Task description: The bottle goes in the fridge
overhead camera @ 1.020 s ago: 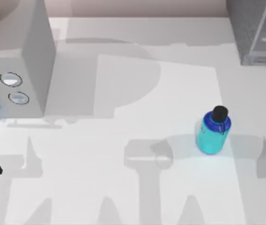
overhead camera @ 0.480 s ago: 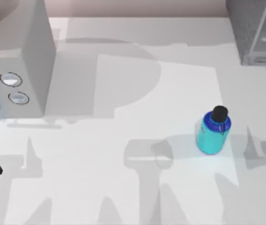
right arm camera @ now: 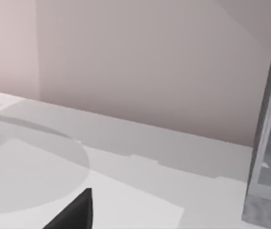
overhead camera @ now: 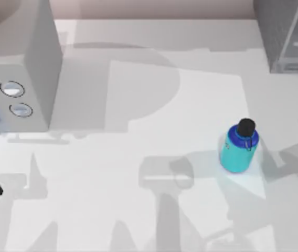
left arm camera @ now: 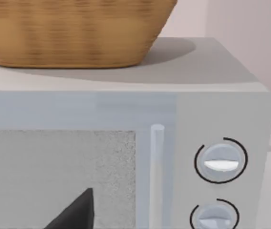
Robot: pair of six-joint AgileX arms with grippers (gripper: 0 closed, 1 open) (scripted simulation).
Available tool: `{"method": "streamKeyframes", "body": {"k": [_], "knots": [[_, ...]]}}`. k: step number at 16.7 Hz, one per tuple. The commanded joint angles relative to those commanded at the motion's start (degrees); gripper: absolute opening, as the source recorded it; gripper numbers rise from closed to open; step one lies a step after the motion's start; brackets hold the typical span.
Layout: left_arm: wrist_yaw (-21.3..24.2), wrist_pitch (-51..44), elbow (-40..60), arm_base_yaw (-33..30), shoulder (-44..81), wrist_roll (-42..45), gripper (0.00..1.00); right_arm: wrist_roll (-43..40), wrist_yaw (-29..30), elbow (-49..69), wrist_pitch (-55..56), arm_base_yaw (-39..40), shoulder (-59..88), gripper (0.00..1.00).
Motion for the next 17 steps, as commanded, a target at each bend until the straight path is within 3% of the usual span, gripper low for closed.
{"method": "streamKeyframes", "body": {"k": [17], "knots": [[0.00, 0.00, 0.00, 0.00, 0.00, 0.00, 1.00, -4.31, -15.61, 1.11, 40.83, 2.92, 53.62, 1.00]]}}
